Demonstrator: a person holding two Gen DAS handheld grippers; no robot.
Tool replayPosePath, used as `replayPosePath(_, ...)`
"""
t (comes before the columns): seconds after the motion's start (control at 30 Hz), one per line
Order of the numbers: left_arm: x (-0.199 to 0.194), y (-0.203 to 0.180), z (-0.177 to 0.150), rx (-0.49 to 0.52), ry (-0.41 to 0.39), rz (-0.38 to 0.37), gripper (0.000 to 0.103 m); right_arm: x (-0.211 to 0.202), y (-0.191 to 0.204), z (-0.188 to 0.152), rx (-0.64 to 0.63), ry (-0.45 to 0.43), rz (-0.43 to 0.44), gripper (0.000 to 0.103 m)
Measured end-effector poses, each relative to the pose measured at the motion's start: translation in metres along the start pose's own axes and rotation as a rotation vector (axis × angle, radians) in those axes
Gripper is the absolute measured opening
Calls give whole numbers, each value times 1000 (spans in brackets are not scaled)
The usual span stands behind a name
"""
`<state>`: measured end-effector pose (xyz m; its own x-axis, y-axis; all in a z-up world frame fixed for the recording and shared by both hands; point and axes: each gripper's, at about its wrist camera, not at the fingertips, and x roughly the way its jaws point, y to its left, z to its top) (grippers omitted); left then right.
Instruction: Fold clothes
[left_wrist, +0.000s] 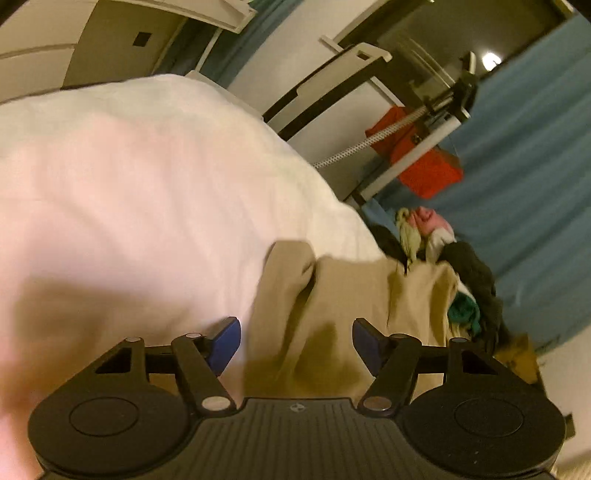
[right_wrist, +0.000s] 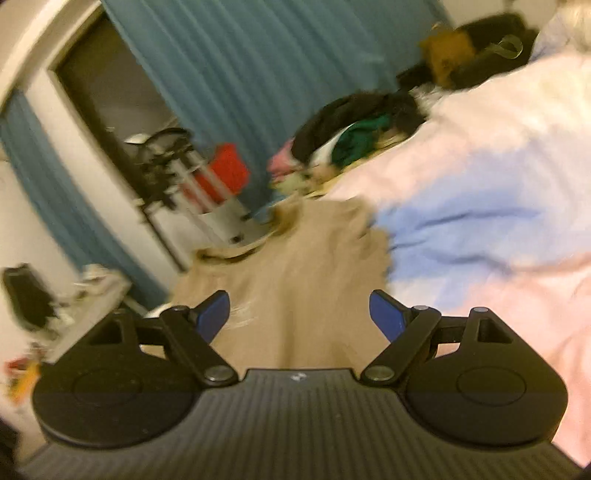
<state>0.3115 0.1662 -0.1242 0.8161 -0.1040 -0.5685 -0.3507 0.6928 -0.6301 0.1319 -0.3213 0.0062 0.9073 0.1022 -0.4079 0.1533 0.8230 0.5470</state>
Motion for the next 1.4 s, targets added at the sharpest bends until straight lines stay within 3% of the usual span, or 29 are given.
replayPosePath(0.07,14,-10,6,50,28,20,65,7,-8,1,21,1,-9,86)
replayPosePath(0.13,22,-23,15,152,53,60,47,9,-11,1,56,4,14,86)
replayPosePath(0.2,28,-31,29,213,89,85,17,13,-10,-1,52,16,8,86)
replayPosePath(0.27,29,-36,48,243,123,99,6,18,-7,-5,36,29,-6,86)
replayPosePath(0.33,28,-48,71,332,133,124,4,23,-4,-9,19,43,-19,86)
replayPosePath(0.4,25,-69,92,496,117,171,4,27,2,-11,-5,46,-23,86)
replayPosePath(0.5,19,-100,118,685,1,285,3,31,20,-14,-101,-14,-53,85)
replayPosePath(0.57,20,-114,132,759,-84,350,4,31,34,-16,-178,-80,-85,85)
replayPosePath(0.63,28,-115,135,767,-104,369,4,33,43,-16,-221,-118,-99,85)
replayPosePath(0.73,36,-103,123,754,-103,333,8,38,47,-18,-257,-118,-103,85)
replayPosePath(0.9,25,-70,98,655,-86,263,60,49,45,-20,-254,-81,-79,85)
replayPosePath(0.93,18,-65,93,660,-90,254,63,51,45,-20,-255,-78,-73,85)
replayPosePath(1.13,-20,-50,64,654,-108,219,69,52,47,-24,-253,-82,-37,85)
replayPosePath(1.4,-139,-89,-26,716,-148,68,76,36,51,-23,-251,-91,-16,85)
